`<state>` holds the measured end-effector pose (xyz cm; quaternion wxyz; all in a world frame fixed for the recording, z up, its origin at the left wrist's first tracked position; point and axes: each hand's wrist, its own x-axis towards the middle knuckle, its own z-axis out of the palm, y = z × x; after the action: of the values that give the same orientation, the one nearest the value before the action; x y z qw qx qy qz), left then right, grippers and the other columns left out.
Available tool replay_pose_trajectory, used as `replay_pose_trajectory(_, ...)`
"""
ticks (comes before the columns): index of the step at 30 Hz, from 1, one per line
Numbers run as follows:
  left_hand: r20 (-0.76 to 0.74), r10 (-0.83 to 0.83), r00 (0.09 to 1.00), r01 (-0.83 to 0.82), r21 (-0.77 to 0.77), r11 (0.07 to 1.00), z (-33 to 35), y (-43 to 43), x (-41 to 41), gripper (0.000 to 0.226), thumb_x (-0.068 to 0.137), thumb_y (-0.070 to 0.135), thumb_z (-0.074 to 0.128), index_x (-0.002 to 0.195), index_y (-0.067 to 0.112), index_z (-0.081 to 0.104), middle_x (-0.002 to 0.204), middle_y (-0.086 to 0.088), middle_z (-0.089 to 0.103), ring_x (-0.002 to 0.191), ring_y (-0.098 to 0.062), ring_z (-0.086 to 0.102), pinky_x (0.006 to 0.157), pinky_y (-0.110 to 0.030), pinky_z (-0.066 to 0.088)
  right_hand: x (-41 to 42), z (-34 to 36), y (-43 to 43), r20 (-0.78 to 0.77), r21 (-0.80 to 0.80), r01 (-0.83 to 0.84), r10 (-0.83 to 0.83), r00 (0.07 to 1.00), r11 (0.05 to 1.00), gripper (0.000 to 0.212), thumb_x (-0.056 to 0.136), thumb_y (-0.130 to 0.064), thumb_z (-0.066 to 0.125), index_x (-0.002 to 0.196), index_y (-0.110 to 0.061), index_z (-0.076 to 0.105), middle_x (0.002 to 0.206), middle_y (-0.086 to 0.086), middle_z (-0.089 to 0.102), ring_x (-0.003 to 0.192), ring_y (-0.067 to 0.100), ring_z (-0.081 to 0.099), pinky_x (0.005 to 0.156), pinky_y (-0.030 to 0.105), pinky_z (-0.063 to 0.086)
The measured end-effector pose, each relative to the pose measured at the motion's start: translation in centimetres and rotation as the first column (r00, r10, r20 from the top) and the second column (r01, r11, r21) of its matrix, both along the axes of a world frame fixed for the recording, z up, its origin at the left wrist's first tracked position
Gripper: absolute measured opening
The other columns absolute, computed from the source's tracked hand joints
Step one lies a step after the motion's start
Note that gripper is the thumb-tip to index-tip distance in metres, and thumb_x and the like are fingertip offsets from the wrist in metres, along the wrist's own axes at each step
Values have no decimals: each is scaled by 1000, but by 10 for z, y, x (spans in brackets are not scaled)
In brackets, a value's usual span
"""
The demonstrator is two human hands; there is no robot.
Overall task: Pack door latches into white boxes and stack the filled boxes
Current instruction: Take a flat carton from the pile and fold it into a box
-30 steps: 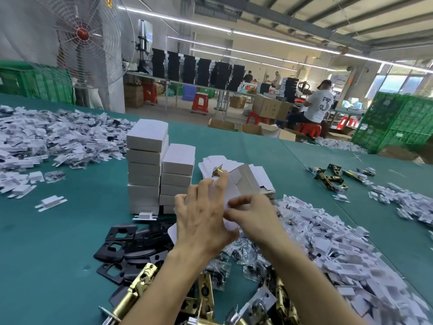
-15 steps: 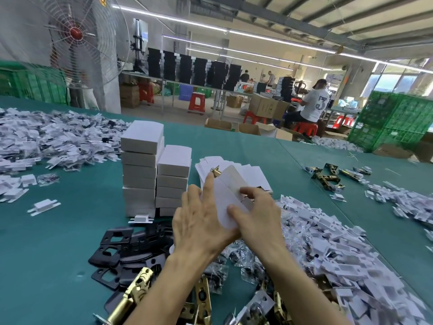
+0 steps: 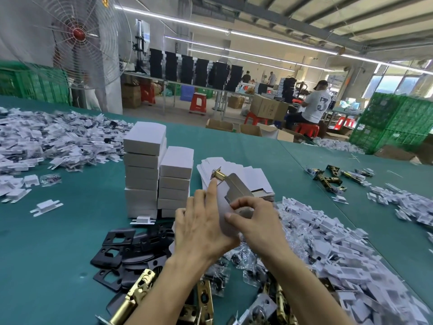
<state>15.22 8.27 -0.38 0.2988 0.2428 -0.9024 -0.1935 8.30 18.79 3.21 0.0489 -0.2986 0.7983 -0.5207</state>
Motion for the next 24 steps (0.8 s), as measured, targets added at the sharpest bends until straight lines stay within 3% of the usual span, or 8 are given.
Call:
replay_pose_trajectory(4,-118,-62,991,65,22,998,5,-3,3,105,68,55,71,155,26,21,129,4,53,111,-19,58,85,-37,50,-1,6,4,19,-66,-154,155,988,986,13,80,-21,80,85,-32,75,93,-4,68,84,8,61,80,31,49)
replay_pose_trajectory(6,-205,-88,975,102,60,993,8,-3,7,103,67,48,77,154,31,24,123,2,59,99,-22,64,76,-36,52,-3,8,7,14,-136,-225,229,973,965,17,84,-18,78,88,-34,77,98,-7,67,89,8,63,83,29,51)
replay_pose_trajectory(8,-285,-120,951,151,88,985,10,-3,10,103,68,45,78,153,42,21,115,2,61,85,-21,65,66,-33,52,-4,7,11,1,-260,-273,283,959,926,23,86,-9,74,98,-28,76,87,-18,66,80,2,63,75,20,51)
replay_pose_trajectory(10,-362,-164,918,202,69,977,11,-1,11,91,69,47,73,147,49,26,116,4,61,78,-18,63,61,-33,56,-4,2,15,2,-388,-255,277,961,886,32,84,-5,75,109,-24,69,90,-17,70,79,5,69,70,18,54)
replay_pose_trajectory(13,-424,-161,891,202,52,978,12,0,9,70,68,50,65,133,43,41,114,7,59,79,-15,61,59,-36,58,-4,-5,19,-46,-467,-200,203,978,861,37,78,-14,78,111,-23,66,105,-4,73,91,17,73,76,24,58)
replay_pose_trajectory(17,-450,-155,879,225,106,969,8,1,6,55,66,48,71,112,38,42,102,12,53,75,-14,59,54,-38,55,-2,-10,18,-108,-398,-240,214,971,885,34,80,-22,74,114,-27,71,106,-2,75,99,16,72,84,28,58)
replay_pose_trajectory(20,-449,-161,879,222,86,971,5,0,5,49,64,53,68,99,39,36,93,11,51,68,-14,55,48,-34,48,-1,-12,15,-170,-307,-262,219,961,915,15,88,-16,71,98,-27,76,98,-6,70,95,12,69,77,23,56)
replay_pose_trajectory(24,-402,-163,901,192,33,981,6,-1,6,53,62,59,65,93,35,30,86,8,46,64,-18,48,50,-26,34,-1,-13,16,-274,-190,-253,196,942,949,15,90,-10,70,84,-23,74,87,-6,63,86,8,63,69,19,53)
